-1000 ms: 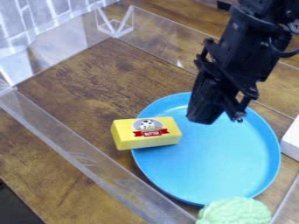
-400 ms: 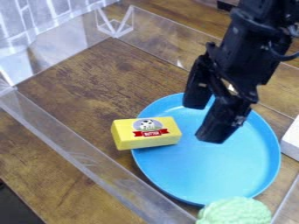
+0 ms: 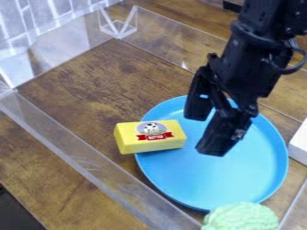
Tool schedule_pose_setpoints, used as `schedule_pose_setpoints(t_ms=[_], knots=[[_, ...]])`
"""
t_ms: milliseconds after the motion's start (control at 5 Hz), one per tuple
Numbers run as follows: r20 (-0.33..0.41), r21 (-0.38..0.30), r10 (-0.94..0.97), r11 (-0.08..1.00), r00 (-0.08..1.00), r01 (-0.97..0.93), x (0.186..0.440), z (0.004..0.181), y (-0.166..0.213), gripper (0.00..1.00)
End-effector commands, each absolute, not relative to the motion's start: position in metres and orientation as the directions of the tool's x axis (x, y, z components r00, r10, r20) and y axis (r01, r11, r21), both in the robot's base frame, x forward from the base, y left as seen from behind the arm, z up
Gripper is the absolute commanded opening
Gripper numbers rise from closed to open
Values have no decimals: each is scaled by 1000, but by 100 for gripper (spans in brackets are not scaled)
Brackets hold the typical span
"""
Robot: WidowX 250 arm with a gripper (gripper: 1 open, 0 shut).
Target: Remove the yellow brick from inside the blue tray and put it on the table
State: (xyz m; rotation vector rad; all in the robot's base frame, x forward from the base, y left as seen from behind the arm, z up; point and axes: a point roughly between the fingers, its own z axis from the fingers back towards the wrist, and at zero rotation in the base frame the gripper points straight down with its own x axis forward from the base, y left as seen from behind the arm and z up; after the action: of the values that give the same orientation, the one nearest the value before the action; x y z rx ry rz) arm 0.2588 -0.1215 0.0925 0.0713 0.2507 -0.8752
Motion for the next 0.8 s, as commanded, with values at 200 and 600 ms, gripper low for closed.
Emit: schedule_pose_setpoints(t_ms=[200, 600], knots=[[-221, -42, -742, 656, 633, 754, 260, 93, -111, 100], [-229, -54, -736, 663, 637, 747, 258, 86, -104, 100]])
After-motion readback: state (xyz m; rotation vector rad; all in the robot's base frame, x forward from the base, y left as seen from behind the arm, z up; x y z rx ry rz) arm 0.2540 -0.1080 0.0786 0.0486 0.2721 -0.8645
